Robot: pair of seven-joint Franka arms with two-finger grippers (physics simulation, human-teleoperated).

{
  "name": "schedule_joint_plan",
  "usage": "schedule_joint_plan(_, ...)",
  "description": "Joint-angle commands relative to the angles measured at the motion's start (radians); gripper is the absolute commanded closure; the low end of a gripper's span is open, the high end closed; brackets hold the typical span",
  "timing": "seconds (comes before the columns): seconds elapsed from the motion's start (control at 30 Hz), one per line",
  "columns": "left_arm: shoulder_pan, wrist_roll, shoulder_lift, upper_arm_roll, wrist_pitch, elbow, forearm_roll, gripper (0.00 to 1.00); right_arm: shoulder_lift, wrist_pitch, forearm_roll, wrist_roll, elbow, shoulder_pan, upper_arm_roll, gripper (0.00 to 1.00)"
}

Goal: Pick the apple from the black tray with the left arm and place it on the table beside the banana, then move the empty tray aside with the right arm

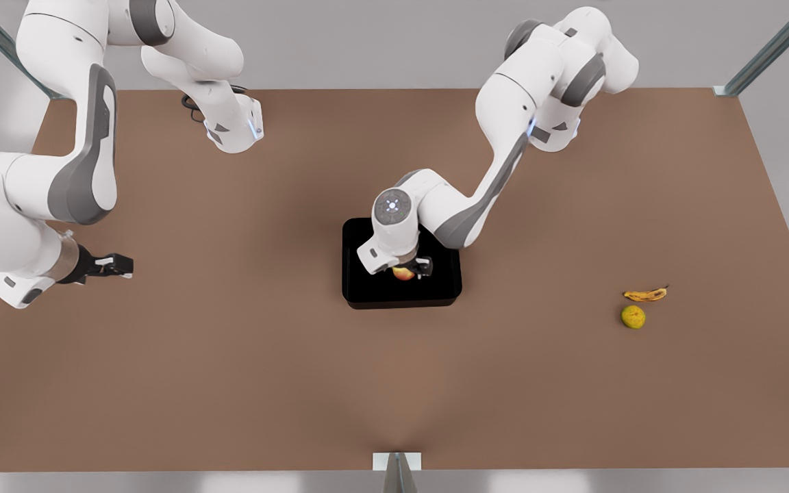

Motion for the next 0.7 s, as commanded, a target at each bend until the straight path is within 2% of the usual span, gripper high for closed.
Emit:
schedule_joint_plan(0.0, -0.003, -0.509, 0.007, 0.000, 0.059, -0.006, 0.015, 0.00, -0.001, -0.001, 0.001, -0.027, -0.001, 0.000, 0.000, 0.00)
schedule_joint_plan(0.07, -0.033, -0.511, 0.024, -0.001, 0.062, -0.009, 0.015, 0.00, -0.001, -0.001, 0.001, -0.028, -0.001, 0.000, 0.000, 0.00)
schedule_joint_plan(0.17, -0.067, -0.521, 0.021, -0.001, 0.128, -0.102, 0.016, 0.00, -0.001, -0.001, 0.001, -0.028, -0.001, 0.000, 0.000, 0.00)
schedule_joint_plan(0.4, -0.053, -0.506, 0.021, 0.008, 0.160, -0.168, 0.153, 0.00, 0.001, 0.000, 0.001, -0.027, -0.001, 0.000, 0.000, 0.00)
schedule_joint_plan(0.67, -0.056, -0.518, 0.024, 0.007, 0.223, -0.224, 0.153, 0.00, 0.005, 0.000, 0.001, -0.027, 0.001, 0.000, 0.002, 0.00)
